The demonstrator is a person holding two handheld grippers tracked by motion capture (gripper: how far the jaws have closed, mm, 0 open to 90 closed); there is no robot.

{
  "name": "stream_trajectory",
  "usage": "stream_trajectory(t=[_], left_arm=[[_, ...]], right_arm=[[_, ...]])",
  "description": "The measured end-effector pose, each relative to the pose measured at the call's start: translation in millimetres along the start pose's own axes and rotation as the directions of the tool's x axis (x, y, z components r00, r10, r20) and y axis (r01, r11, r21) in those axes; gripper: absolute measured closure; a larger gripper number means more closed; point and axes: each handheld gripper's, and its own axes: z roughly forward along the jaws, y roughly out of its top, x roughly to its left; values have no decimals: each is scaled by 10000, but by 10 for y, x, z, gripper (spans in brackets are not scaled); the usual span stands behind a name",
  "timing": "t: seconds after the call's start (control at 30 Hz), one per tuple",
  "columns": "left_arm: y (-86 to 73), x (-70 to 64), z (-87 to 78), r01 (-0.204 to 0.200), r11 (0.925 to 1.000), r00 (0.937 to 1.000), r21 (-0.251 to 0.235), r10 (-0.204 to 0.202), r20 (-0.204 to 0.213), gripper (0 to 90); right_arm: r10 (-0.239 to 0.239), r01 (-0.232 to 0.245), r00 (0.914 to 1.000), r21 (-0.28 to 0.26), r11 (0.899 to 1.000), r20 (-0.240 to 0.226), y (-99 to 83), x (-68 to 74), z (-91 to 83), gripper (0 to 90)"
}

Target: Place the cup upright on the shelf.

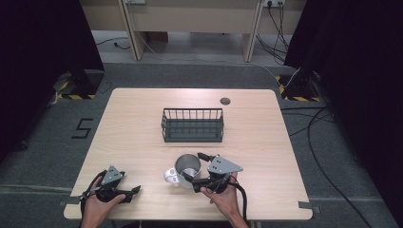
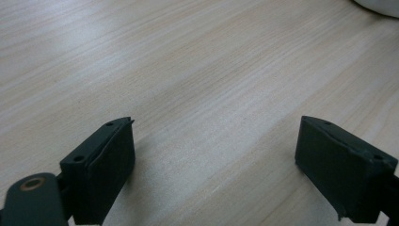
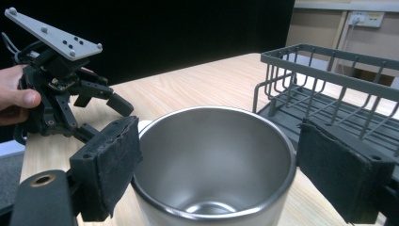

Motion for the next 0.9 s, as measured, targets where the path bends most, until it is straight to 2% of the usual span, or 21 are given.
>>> stream_trajectory(t=[0.23,0.3,0.4,0.47,0.7,0.9], left_arm=[[0,0,0,-2,10000,10000,4,2,11,118],[0,-1,-1,-1,10000,10000,7,1,8,118],[0,-1,-1,-1,10000,10000,8,1,8,118],[0,-2,-1,-3,10000,10000,3,3,6,118],[0,-3,-1,-2,10000,10000,4,2,10,118],[-1,-3,-1,-2,10000,10000,1,2,15,118]], right_arm=[[-99,98,9999,-201,9998,-61,11,6,11,114],[-18,10,9997,-307,9995,-247,14,4,2,147],[25,-34,9996,-315,9995,-274,13,15,4,142],[-115,108,9996,-237,9997,-274,8,29,7,147],[-313,316,9994,-243,9992,133,6,45,-2,148],[-330,331,9994,-209,9992,78,-1,52,-7,147]])
